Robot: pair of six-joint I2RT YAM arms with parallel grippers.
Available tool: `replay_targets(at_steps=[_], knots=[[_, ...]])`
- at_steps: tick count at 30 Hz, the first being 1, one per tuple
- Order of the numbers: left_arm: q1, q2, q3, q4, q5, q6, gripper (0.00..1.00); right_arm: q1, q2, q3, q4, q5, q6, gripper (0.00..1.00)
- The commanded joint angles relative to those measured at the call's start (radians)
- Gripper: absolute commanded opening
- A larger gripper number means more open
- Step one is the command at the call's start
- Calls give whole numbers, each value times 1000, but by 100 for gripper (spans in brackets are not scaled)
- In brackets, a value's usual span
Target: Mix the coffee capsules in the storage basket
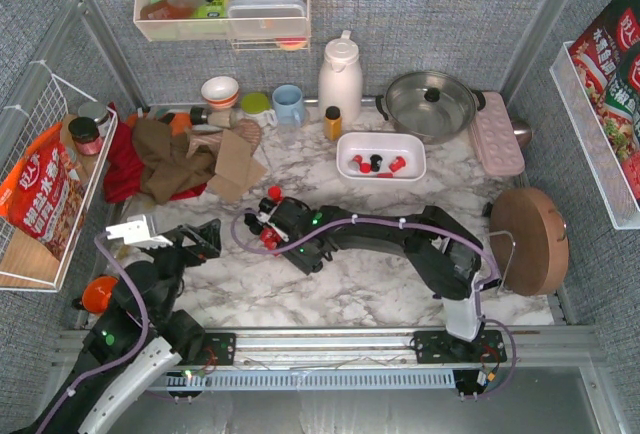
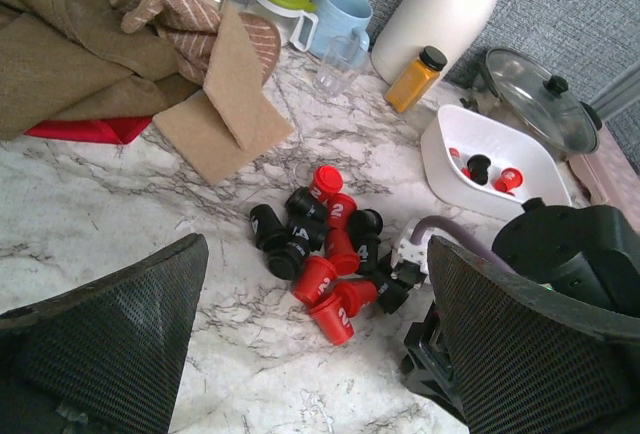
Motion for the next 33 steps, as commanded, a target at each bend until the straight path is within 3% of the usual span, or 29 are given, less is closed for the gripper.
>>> replay_targets(at_steps=[1, 12, 33], knots=[[0, -8, -2, 23, -3, 7, 99, 1, 19, 10, -2, -10, 9, 54], [1, 30, 1, 22, 15, 10, 99, 1, 55, 15, 16, -14, 27, 43], [1, 29, 1, 21, 15, 10, 99, -3, -35, -43, 55, 30, 47, 34]])
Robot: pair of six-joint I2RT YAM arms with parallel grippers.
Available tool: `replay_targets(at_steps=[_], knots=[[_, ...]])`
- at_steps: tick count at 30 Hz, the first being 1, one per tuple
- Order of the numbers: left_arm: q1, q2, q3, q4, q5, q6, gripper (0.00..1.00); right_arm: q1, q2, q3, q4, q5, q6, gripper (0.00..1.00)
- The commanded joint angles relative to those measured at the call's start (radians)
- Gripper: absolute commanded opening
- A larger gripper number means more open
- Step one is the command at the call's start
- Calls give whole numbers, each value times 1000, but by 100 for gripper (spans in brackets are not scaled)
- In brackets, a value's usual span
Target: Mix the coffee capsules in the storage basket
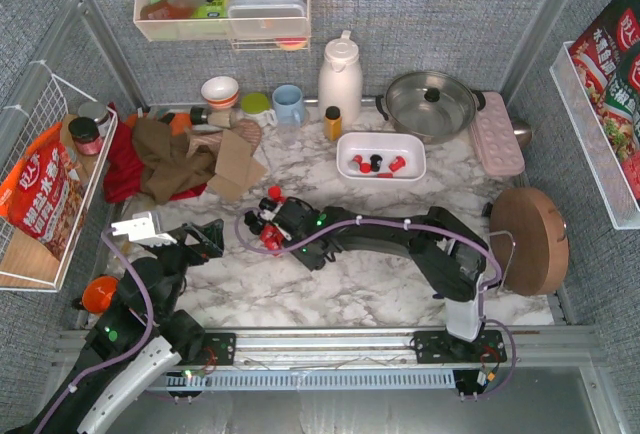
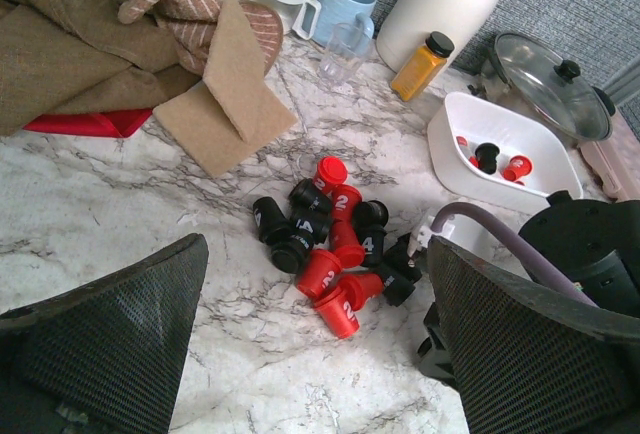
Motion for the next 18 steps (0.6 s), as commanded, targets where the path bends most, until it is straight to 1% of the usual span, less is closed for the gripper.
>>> replay_targets(at_steps=[1, 5, 10, 13, 18], knots=[[1, -1, 1, 20, 7, 6, 99, -4, -22, -11, 26, 26, 16, 34], [0, -3, -2, 23, 9, 8, 99, -7, -52, -37, 52, 42, 36, 32], [0, 12, -1, 20, 11, 8, 99, -26, -96, -110, 150, 54, 82, 32], [1, 20, 0, 18, 8, 7, 99, -39, -129, -154, 203, 83, 98, 30], [1, 36, -2, 19, 3, 9, 99, -79, -241, -237, 324, 171, 89, 29]])
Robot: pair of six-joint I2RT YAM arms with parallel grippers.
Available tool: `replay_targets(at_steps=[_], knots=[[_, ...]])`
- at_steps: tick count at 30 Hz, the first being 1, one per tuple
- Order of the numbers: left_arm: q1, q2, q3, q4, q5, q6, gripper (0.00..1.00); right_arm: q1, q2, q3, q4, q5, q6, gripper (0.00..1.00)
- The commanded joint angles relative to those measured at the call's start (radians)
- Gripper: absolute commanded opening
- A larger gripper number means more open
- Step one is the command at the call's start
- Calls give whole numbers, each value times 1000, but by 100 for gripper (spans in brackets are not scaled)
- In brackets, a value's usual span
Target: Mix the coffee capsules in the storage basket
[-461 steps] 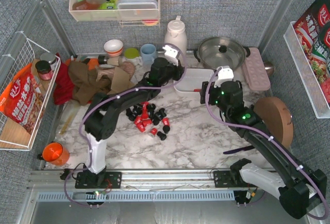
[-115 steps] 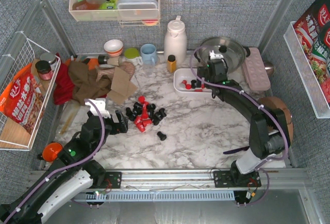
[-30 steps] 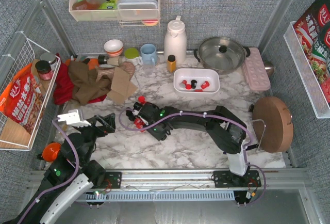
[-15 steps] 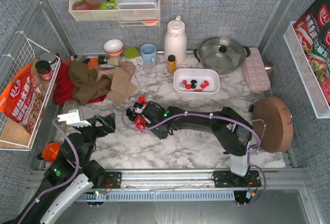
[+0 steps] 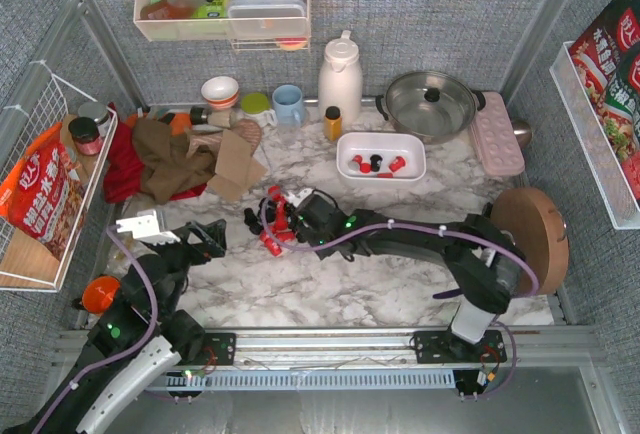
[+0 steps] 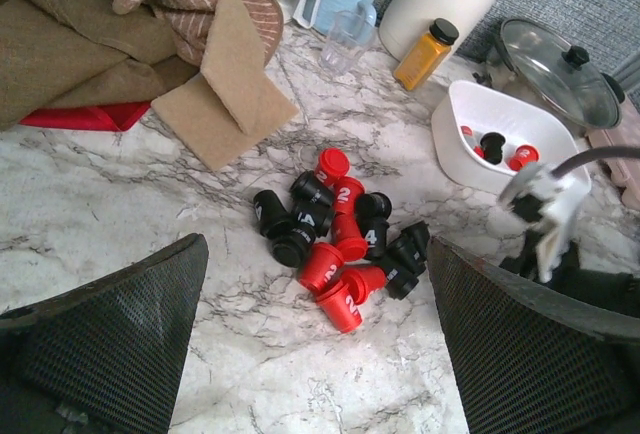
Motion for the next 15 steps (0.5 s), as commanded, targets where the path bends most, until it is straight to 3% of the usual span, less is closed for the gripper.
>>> replay_targets(at_steps=[1, 10, 15], knots=[[1, 17, -1, 18, -9, 8, 99, -35, -92, -63, 165, 104, 6, 29], [1, 81, 2, 5, -24, 8, 99, -179, -343, -249, 354, 291, -53, 30], [3, 111, 5, 0, -33, 11, 99, -344, -456, -283, 443, 248, -41, 30]])
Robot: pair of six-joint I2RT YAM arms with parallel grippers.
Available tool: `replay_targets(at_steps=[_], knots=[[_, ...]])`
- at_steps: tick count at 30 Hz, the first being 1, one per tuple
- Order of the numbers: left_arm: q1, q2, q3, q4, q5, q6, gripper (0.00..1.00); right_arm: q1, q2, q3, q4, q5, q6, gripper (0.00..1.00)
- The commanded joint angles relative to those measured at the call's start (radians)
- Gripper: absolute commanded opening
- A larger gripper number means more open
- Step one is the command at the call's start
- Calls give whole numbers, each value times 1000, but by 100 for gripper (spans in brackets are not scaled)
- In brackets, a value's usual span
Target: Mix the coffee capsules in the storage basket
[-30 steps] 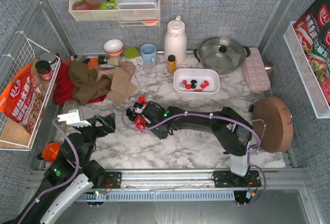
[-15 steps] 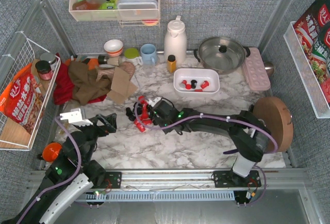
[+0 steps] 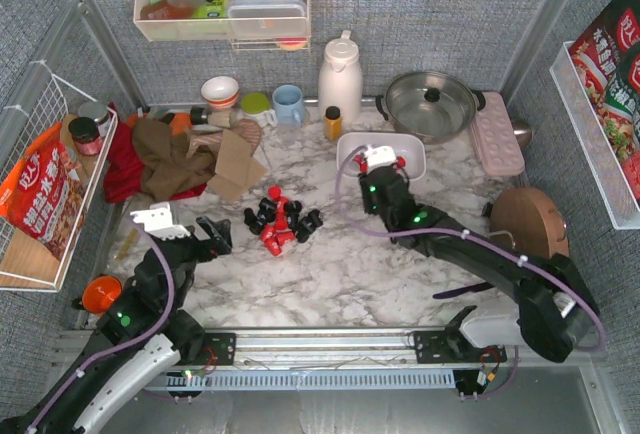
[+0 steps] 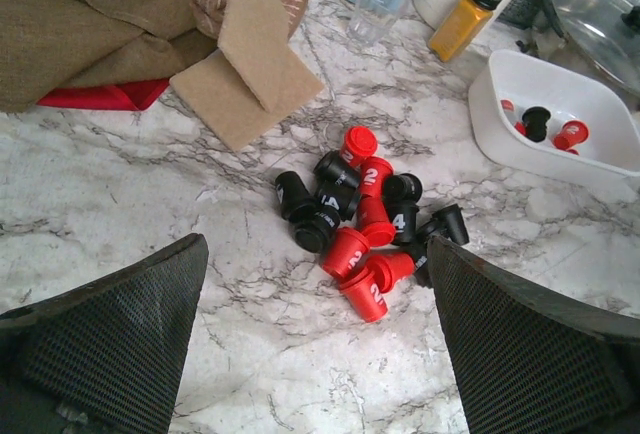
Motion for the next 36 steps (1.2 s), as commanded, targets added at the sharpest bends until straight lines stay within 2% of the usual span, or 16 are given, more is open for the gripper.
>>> replay_targets(at_steps=[1, 5, 10, 14, 19, 25, 36], knots=[[2, 22, 5, 0, -17, 8, 99, -117, -61, -7, 147, -5, -4, 30], [4, 45, 5, -1, -19, 11, 99, -245, -20, 31, 204, -94, 17, 30], [6, 72, 7, -4, -17, 12, 99, -389, 113, 81, 288, -217, 164, 30], [7, 92, 9, -5, -12, 12, 99, -442, 244, 142, 347, -210, 160, 31], [7, 122, 11, -5, 2, 17, 99, -478, 406, 330, 207, -200, 108, 33], [8, 159, 15, -3, 21, 24, 99, -510, 561, 522, -65, -228, 105, 36], [9, 220, 25, -9, 47, 25, 99, -513, 624, 568, -132, -328, 121, 45]])
